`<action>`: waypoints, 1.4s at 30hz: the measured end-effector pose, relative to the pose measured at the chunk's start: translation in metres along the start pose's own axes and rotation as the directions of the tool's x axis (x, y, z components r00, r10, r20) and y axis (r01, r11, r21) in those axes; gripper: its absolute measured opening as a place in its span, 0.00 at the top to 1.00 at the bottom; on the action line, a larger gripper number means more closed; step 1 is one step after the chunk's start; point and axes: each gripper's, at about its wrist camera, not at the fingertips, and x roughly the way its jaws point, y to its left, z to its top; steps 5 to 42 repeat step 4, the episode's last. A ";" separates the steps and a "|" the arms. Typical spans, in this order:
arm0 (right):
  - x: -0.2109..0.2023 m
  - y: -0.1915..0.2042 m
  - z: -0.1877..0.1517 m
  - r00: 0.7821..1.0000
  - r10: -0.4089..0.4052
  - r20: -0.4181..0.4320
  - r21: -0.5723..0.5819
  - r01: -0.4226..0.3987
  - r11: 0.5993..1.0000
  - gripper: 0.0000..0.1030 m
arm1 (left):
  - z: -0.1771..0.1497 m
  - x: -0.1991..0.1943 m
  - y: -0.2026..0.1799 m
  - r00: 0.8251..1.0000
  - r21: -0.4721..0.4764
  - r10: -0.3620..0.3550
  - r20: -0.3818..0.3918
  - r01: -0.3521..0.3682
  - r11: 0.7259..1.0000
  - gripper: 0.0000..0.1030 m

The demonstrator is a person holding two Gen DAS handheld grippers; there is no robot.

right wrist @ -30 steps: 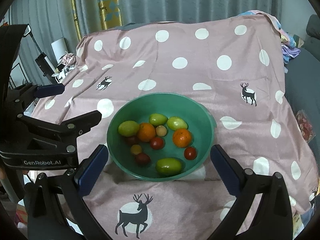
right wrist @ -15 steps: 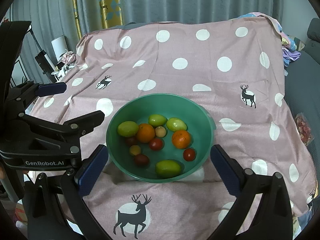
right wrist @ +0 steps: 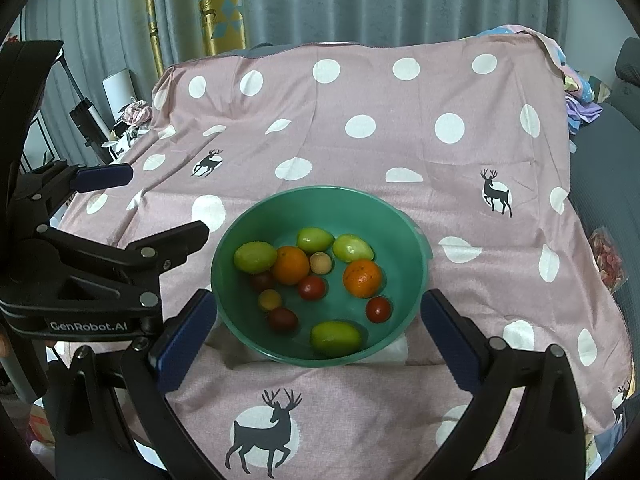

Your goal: Organize fruits

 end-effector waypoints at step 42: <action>0.000 0.000 0.000 1.000 -0.001 -0.001 -0.001 0.001 1.000 0.00 | -0.002 0.001 0.001 1.000 -0.002 -0.001 -0.001 0.001 1.000 0.03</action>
